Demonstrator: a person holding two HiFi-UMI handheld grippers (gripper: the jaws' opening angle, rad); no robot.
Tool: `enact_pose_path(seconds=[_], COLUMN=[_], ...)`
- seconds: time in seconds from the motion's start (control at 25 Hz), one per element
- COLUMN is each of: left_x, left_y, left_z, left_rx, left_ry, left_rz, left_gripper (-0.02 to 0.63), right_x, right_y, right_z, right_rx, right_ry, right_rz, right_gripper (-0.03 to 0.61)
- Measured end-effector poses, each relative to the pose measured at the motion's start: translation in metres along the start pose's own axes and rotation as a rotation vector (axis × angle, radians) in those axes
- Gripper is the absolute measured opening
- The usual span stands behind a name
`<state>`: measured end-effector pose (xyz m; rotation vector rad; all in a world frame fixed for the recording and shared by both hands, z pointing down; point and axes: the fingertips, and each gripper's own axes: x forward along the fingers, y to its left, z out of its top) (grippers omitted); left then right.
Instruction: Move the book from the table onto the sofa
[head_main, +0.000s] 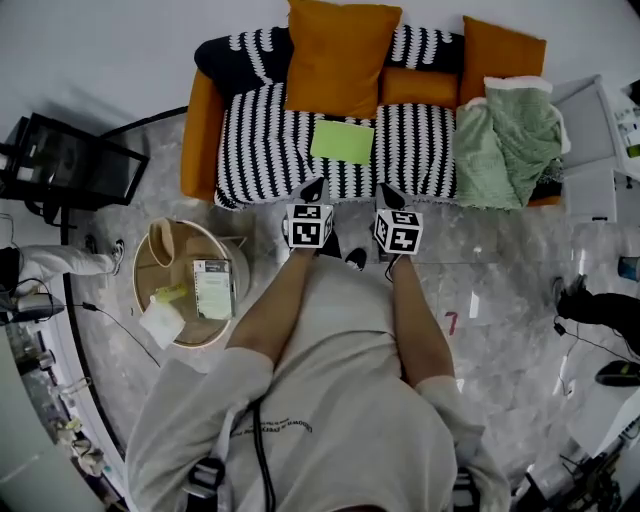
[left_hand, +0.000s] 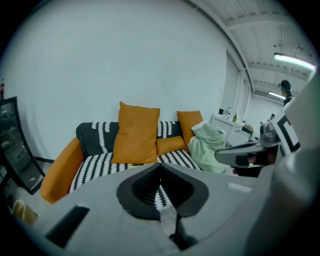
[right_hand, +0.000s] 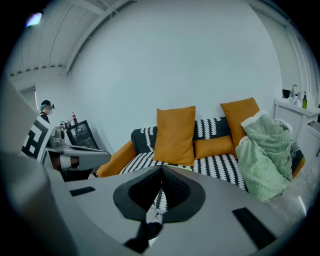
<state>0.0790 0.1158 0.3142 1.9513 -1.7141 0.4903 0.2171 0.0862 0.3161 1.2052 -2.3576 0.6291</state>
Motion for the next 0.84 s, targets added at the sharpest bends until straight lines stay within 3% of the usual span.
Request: enact_pose_path(seconds=[0.4, 0.84], left_x=[0.002, -0.001], left_y=[-0.011, -0.022], left_z=[-0.005, 0.008], left_rx=[0.043, 0.076], left_ry=[0.029, -0.034], left_rz=[-0.018, 0.026], left_gripper=[0.009, 0.009], right_x=[-0.006, -0.018], right_y=[0.0, -0.026], right_z=[-0.001, -0.01], right_rx=[-0.039, -0.026], right_ry=[-0.001, 0.011], right_rz=[0.0, -0.045], right_gripper=[0.006, 0.006])
